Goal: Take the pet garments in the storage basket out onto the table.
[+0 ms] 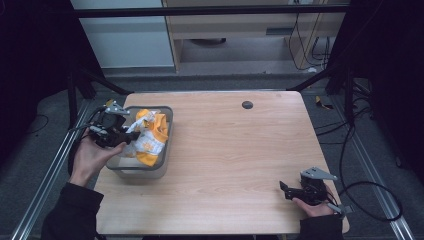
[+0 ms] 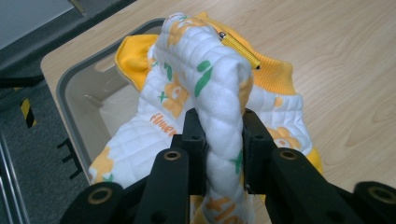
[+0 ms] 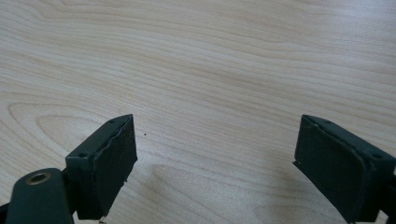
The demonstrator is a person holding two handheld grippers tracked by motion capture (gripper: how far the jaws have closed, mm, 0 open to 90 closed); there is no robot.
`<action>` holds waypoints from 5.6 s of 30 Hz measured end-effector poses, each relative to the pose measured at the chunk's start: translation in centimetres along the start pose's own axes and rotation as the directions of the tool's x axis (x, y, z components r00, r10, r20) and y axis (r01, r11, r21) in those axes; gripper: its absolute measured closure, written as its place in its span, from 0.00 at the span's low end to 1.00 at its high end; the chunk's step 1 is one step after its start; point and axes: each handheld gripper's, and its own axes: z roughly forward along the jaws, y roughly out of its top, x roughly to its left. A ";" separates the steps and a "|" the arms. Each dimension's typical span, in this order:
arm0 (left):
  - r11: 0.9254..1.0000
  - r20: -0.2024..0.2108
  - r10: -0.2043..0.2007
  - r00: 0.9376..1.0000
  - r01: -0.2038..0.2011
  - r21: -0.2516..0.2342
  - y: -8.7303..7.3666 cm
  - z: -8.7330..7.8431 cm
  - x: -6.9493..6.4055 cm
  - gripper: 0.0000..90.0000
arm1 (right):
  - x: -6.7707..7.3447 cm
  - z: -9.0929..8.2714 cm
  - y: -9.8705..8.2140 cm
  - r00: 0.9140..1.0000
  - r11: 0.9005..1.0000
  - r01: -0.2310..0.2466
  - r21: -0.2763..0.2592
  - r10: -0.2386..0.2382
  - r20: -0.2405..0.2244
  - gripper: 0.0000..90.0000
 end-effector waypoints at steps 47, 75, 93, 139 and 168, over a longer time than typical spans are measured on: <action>0.963 0.173 0.257 0.951 -0.267 0.036 4.2 2.5 -9.2 0.84 | -0.3 -0.6 0.0 0.999 0.997 0.013 -0.076 -0.011 0.031 0.14; 0.921 0.280 0.358 0.891 -0.385 0.049 5.9 7.9 -14.7 0.83 | -0.6 -0.6 0.0 0.999 0.996 0.020 -0.089 -0.017 0.043 0.14; 0.903 0.323 0.383 0.866 -0.424 0.066 5.5 10.8 -16.4 0.83 | -0.6 -0.8 0.0 0.999 0.995 0.016 -0.098 -0.012 0.045 0.14; 0.899 0.320 0.387 0.865 -0.431 0.076 2.9 15.9 -17.6 0.38 | -0.6 -0.8 0.0 0.999 0.996 0.015 -0.092 -0.011 0.042 0.13; 0.959 0.289 0.250 0.924 -0.195 -0.205 2.0 11.0 -16.3 0.27 | -0.7 -0.8 0.0 0.999 0.996 0.009 -0.091 -0.005 0.044 0.12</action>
